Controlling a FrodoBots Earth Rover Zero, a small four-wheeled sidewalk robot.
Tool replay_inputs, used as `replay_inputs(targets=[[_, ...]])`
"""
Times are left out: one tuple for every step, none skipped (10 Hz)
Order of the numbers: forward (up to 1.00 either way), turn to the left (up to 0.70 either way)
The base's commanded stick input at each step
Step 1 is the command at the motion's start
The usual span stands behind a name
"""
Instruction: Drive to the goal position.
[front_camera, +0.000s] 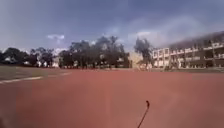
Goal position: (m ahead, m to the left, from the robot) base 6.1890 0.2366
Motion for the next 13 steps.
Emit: replay_inputs(targets=[[0.7,0.0],[0.7,0.0],[0.7,0.0],[0.7,0.0],[0.7,0.0],[0.7,0.0],[0.7,0.0],[0.7,0.0],[0.7,0.0],[0.7,0.0],[0.7,0.0],[0.7,0.0],[0.7,0.0]])
